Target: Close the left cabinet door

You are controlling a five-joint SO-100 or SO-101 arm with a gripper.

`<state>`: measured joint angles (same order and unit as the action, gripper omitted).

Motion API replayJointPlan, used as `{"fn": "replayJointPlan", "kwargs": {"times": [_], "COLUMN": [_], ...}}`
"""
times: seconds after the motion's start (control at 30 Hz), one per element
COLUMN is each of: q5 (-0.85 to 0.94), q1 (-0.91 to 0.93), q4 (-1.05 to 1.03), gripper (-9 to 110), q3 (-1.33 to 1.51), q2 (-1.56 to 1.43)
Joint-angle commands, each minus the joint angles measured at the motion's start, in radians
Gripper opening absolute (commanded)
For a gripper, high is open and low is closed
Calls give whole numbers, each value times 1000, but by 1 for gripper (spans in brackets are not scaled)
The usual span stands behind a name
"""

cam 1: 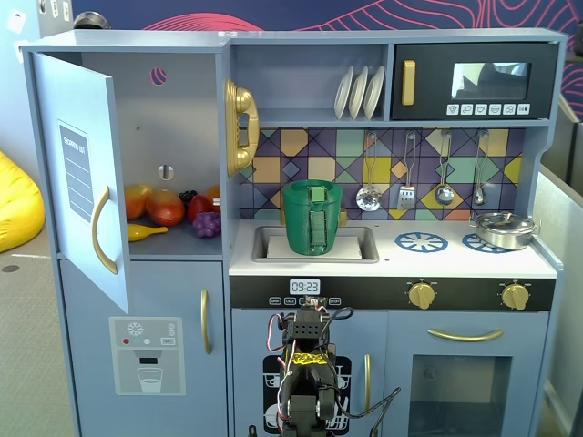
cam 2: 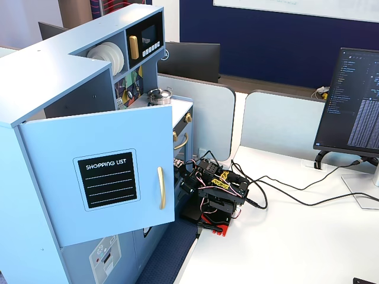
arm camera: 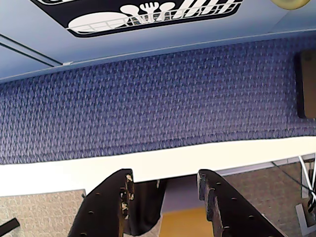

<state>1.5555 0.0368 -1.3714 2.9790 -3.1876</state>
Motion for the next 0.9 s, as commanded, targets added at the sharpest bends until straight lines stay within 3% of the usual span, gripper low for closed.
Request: {"fn": "replayJointPlan", "kwargs": {"times": [0.0, 0.47, 0.57, 0.7, 0.87], "q5": [-40, 11, -34, -72, 253], "q1": [5, -55, -273, -787, -1243], "q4": [-161, -137, -75, 74, 393], "gripper": [0, 0, 0, 0, 0], "q3": [18, 12, -75, -255, -308], "q2": [9, 11, 12, 14, 29]}}
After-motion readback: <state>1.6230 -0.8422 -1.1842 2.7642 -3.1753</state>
